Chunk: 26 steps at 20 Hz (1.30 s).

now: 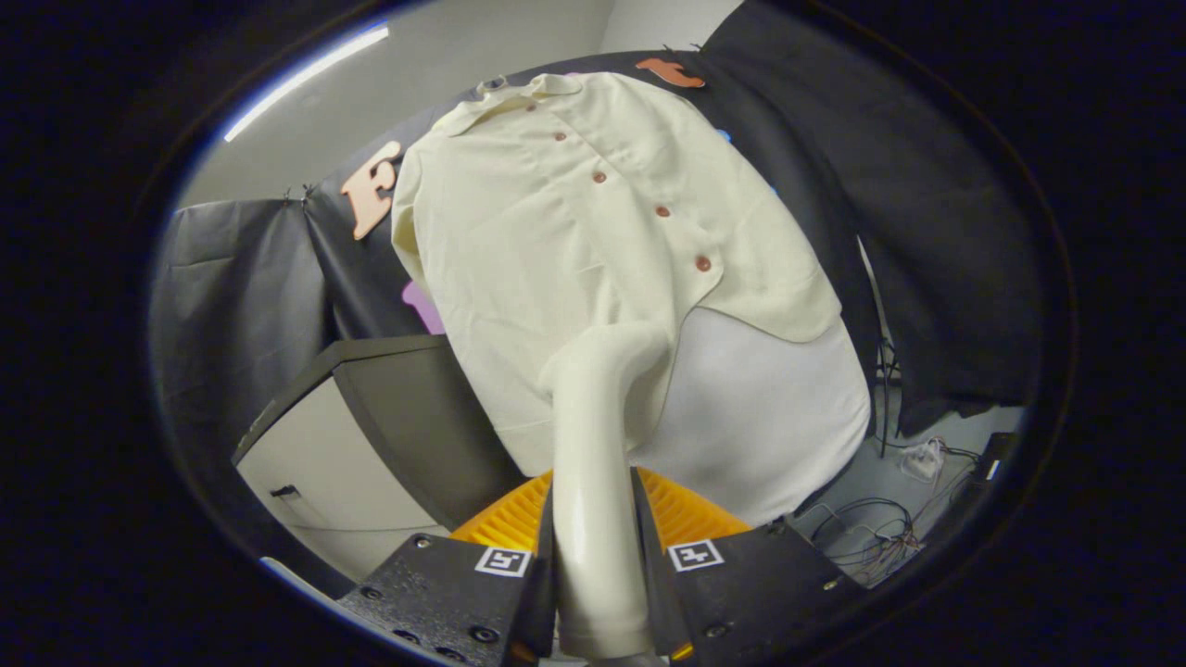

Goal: Iron the clothes twice with a garment steamer, once on the left side and once on the right side.

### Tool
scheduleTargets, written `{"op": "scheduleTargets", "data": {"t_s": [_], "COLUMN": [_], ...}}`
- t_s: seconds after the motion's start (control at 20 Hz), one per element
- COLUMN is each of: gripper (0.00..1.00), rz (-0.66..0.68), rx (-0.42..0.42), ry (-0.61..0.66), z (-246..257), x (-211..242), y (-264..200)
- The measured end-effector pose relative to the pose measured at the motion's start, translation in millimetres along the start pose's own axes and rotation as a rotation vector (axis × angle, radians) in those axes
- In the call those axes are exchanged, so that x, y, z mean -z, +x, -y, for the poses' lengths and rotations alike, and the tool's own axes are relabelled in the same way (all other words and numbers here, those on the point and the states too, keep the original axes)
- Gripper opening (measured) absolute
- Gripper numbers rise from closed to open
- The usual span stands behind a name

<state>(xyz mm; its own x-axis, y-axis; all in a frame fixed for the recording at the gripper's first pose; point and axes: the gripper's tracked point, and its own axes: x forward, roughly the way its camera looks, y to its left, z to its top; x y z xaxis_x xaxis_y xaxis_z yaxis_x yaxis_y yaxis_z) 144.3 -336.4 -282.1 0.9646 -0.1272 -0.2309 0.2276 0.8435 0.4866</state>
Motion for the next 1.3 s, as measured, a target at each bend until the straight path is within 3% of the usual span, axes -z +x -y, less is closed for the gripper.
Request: {"op": "scheduleTargets", "data": {"t_s": [0.3,0.75,1.3], "gripper": [0.39,0.39,0.39], "rz": [0.049,0.224,0.405], "rx": [-0.012,-0.024,0.034], "ry": [0.006,-0.075,-0.085], "z": [-4,-25,-35], "x": [-40,-169,-331], "y": [-25,-37,22]}}
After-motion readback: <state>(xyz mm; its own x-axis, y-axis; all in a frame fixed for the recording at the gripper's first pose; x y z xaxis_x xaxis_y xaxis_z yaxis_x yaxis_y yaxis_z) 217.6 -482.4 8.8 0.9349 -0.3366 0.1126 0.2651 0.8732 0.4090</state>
